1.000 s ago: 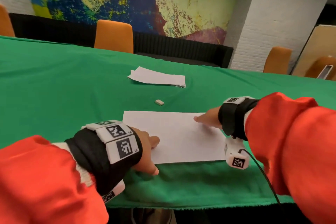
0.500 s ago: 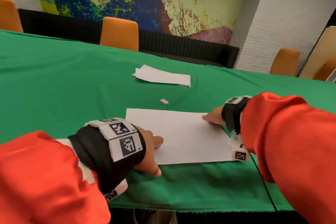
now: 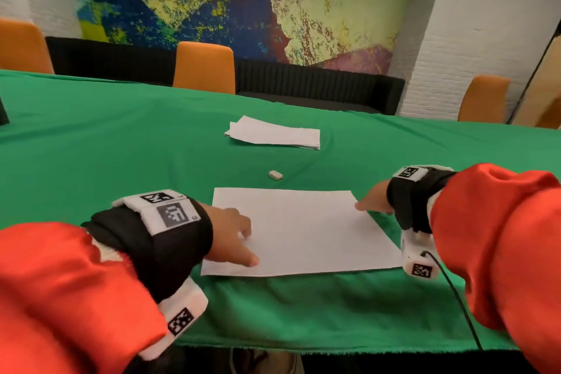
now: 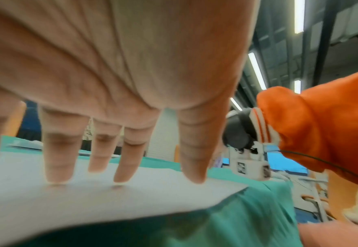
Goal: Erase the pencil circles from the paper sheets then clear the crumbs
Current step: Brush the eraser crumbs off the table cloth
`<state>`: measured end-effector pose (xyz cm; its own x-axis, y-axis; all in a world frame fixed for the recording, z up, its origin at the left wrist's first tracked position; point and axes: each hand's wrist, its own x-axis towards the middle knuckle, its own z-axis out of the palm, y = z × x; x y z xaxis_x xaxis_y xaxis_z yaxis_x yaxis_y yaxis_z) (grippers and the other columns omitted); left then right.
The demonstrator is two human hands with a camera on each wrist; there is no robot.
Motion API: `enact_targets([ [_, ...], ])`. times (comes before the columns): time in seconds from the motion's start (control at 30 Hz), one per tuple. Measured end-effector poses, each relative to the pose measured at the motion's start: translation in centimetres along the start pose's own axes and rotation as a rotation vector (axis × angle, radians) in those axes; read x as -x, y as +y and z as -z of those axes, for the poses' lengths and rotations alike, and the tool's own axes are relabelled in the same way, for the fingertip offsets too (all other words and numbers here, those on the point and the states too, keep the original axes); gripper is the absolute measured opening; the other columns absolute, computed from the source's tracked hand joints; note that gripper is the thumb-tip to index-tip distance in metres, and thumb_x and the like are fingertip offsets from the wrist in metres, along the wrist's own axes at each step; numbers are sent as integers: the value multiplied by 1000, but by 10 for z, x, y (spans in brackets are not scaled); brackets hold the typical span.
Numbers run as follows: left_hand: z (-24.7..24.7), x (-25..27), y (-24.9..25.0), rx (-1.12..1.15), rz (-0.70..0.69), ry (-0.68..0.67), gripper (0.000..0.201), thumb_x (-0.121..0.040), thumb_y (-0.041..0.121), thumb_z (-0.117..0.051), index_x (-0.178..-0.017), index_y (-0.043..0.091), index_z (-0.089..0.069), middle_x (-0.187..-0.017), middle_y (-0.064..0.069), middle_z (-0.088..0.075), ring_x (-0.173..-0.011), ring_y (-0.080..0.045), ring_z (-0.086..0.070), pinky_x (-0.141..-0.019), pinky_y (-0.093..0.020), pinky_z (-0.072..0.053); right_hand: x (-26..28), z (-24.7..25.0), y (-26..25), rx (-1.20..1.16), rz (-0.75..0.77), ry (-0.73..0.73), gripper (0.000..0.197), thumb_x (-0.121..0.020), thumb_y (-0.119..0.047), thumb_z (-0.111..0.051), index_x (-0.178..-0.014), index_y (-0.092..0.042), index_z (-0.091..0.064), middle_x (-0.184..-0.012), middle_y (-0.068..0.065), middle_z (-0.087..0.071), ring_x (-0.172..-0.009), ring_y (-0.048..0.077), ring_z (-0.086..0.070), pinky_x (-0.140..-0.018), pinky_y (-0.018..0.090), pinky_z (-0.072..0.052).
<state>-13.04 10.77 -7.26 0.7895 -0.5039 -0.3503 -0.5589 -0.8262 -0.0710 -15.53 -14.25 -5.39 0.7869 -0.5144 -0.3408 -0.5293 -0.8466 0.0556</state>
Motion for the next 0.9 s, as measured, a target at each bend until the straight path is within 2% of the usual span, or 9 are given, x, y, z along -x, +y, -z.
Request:
enact_targets([
  [0.07,1,-3,-7,20,127,57,68,-86,54,-56,-141,22,-32,-146,-1,-36,-128,-22,-44,-100,-29,-36,-4,-2,13,-129,-31,-81,56,-99,-34,-42,-141,1,-31,-138,18,-46,-80,24,-56,-59,24,-45],
  [0.17,0,-7,-9,120,270,60,81,-83,49,-64,-145,12,-25,-143,-6,-43,-128,-23,-46,-99,-27,-39,-2,-9,23,-256,-74,-137,58,-94,-30,-54,-137,6,-35,-136,20,-46,-98,27,-55,-82,32,-46],
  [0.33,4,-3,7,353,329,74,86,-85,32,-70,-148,8,-17,-136,-16,-50,-124,-29,-51,-87,-30,-47,-4,-18,28,-233,-32,-53,28,-86,-31,-66,-74,-8,-53,-82,7,-59,-68,18,-55,-67,27,-47],
  [0.47,13,-3,9,309,310,178,83,-85,17,-66,-149,12,-13,-114,-14,-59,-102,-28,-61,-64,-24,-39,-1,-20,29,-144,-18,-29,60,-86,-30,-66,-133,-1,-44,-102,9,-61,-82,21,-57,-72,26,-44],
  [0.57,28,0,6,403,233,371,73,-87,5,-55,-148,24,-20,-111,-13,-59,-97,-29,-59,-65,-21,-37,2,-21,35,-27,28,25,28,-89,-33,-59,-106,-11,-63,-118,6,-63,-95,19,-62,-81,24,-48],
  [0.63,44,3,7,438,151,508,66,-88,0,-46,-144,30,-30,-110,-7,-57,-87,-24,-53,-67,-23,-38,-3,-23,39,-118,69,32,14,-88,-27,-61,-88,-14,-62,-98,3,-67,-78,15,-65,-66,21,-52],
  [0.7,60,4,9,416,58,622,61,-88,-2,-39,-139,32,-38,-120,-5,-53,-94,-24,-54,-75,-27,-42,-6,-23,37,-239,102,59,28,-87,-27,-63,-107,-8,-62,-86,3,-65,-74,15,-65,-59,20,-50],
  [0.8,80,5,11,301,-52,735,51,-94,-2,-33,-133,27,-50,-121,-7,-41,-110,-29,-49,-93,-30,-37,-9,-14,35,-253,83,135,37,-91,-35,-58,-110,-4,-58,-114,12,-58,-99,22,-57,-70,24,-46],
  [0.9,93,10,12,232,-162,803,55,-92,-8,-33,-136,22,-47,-117,-6,-35,-111,-28,-45,-96,-30,-33,-7,-4,37,-438,61,253,74,-87,-41,-61,-141,-1,-30,-144,16,-40,-126,28,-44,-98,28,-37],
])
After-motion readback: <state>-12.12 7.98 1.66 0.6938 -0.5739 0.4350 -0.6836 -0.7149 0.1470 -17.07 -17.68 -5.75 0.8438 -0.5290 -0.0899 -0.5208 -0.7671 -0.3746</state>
